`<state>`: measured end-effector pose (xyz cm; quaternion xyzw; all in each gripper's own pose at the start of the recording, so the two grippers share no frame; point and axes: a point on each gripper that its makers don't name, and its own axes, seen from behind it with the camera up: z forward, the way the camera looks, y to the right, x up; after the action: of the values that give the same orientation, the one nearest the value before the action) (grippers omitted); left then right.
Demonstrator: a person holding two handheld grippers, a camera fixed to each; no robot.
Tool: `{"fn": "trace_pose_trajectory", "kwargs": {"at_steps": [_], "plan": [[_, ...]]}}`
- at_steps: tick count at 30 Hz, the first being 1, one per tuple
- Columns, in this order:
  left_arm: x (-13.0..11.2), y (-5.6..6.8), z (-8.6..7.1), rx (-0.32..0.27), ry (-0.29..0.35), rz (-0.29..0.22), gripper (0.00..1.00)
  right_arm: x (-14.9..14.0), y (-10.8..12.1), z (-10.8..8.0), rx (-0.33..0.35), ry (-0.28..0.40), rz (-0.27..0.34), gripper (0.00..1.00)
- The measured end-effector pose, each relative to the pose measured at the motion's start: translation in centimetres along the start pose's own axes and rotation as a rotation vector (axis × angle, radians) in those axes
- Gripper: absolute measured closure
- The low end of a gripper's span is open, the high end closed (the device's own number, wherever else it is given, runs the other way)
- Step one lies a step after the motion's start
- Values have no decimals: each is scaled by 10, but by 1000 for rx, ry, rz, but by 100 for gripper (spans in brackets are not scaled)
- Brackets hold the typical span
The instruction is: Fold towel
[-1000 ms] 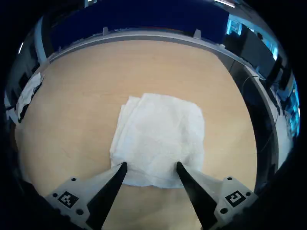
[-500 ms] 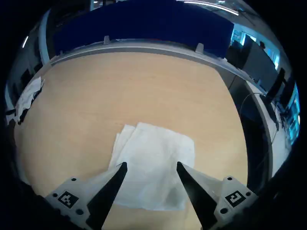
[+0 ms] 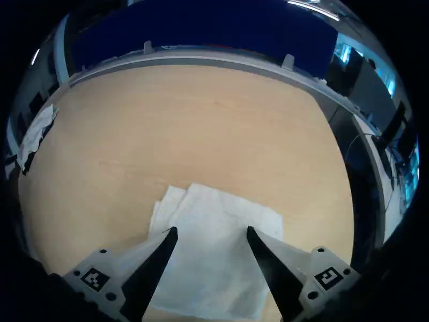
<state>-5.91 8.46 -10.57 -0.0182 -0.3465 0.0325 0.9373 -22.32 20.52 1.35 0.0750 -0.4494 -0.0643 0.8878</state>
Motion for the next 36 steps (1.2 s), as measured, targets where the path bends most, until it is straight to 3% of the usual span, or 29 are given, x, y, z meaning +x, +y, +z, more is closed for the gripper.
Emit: {"fn": "trace_pose_trajectory", "kwargs": {"at_steps": [15,24,36], "plan": [[-1,-3,2,2,-4,3,10,-3,0,2,2,-13,7,0],[2,-3,3,-7,2,0,10,5,-7,-27,-12,51,-6,0],[7,-3,2,-19,18,5,10,-10,-17,-58,-33,92,25,0]]}}
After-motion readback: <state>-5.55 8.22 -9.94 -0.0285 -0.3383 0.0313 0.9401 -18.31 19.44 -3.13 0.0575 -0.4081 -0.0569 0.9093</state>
